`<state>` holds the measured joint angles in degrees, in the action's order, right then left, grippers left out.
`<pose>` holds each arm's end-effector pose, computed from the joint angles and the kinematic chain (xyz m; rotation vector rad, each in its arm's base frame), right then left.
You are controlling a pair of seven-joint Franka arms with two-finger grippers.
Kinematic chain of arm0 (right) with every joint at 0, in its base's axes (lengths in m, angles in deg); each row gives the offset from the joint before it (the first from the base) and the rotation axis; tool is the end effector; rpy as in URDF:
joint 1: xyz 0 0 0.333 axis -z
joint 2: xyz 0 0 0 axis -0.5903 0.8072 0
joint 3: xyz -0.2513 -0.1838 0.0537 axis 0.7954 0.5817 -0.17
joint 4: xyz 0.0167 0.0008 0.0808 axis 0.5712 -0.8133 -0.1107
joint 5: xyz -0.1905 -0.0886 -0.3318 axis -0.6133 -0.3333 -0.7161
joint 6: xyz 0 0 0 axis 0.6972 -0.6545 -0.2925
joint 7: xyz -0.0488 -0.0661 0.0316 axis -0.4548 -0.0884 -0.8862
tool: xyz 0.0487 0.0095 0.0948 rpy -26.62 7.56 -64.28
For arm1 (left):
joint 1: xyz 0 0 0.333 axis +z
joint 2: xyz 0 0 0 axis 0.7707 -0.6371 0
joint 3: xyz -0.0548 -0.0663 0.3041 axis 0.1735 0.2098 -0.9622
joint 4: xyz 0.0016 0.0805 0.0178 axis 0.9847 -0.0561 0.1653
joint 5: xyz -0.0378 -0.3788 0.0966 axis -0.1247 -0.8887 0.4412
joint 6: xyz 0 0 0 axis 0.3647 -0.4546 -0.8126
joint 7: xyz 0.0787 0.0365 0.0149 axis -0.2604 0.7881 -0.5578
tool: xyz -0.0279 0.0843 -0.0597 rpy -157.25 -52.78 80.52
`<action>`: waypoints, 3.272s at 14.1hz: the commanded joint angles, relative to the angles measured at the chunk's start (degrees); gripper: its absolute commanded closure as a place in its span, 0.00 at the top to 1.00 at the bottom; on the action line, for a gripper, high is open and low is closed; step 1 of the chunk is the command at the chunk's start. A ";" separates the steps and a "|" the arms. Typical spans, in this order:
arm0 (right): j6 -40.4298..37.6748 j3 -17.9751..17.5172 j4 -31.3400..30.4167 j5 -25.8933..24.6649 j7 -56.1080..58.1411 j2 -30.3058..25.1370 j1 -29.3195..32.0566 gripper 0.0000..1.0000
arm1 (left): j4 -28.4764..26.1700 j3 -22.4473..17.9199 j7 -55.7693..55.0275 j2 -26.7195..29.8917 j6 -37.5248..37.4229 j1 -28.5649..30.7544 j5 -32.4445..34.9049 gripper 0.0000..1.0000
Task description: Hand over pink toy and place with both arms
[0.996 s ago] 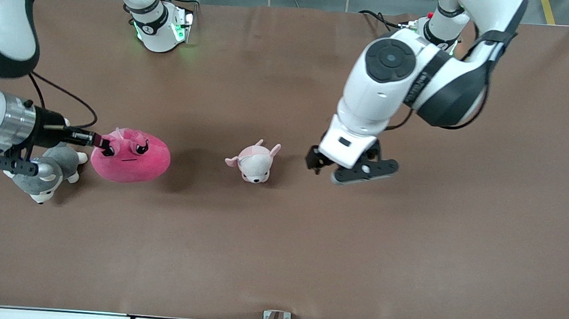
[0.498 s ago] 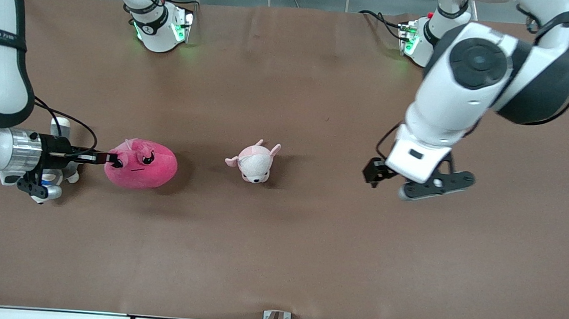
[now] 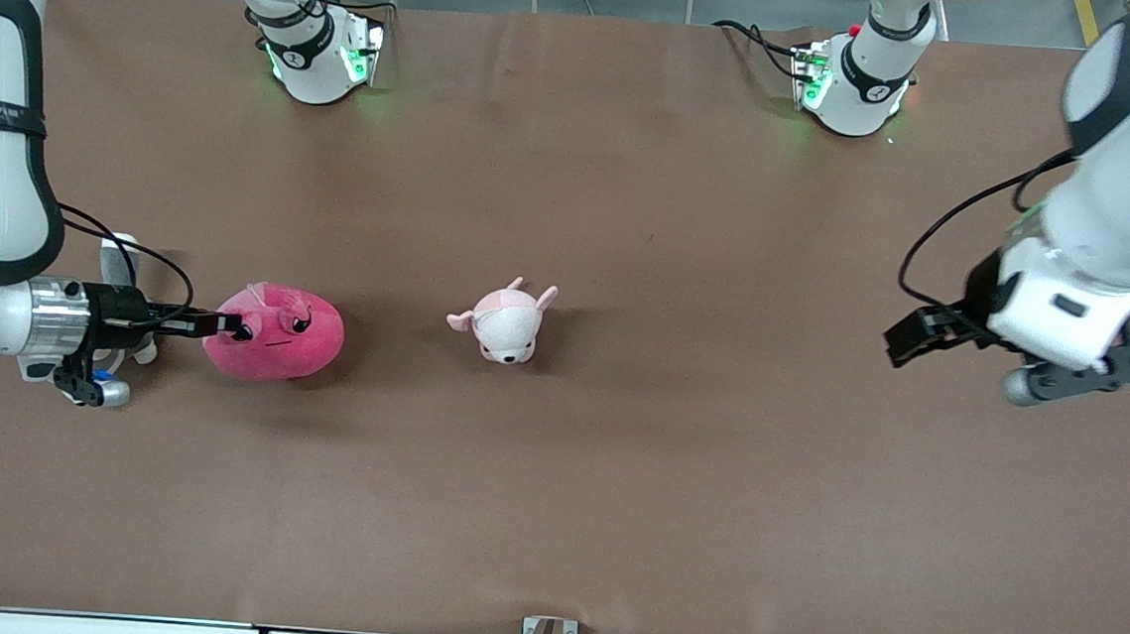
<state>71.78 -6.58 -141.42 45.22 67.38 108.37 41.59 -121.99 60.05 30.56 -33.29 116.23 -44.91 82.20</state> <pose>0.6547 -0.0087 0.3744 -2.5614 0.2668 0.4777 0.6309 -0.1370 0.6112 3.0781 0.4164 0.1202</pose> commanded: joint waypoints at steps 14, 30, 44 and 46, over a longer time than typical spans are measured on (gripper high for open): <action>0.28 -0.75 0.12 2.86 1.12 4.62 3.38 0.47 | -26.05 -16.88 22.53 24.87 -1.50 -4.54 -8.46 1.00; -1.83 -0.93 4.95 -25.24 0.42 -14.00 2.85 1.00 | -25.71 -22.85 22.35 26.82 -2.90 -13.33 -7.05 1.00; -0.52 3.38 3.56 -32.54 1.12 -23.84 -3.21 1.00 | -24.83 -22.76 22.88 25.85 -2.20 -13.60 -6.26 1.00; -0.86 3.21 2.49 -33.26 1.03 -24.82 -3.74 1.00 | -24.83 -22.76 22.88 25.93 -2.20 -13.60 -6.35 1.00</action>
<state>69.96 -4.11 -134.90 13.63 68.07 86.59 39.16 -147.63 37.19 53.01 -7.26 114.04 -58.25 74.83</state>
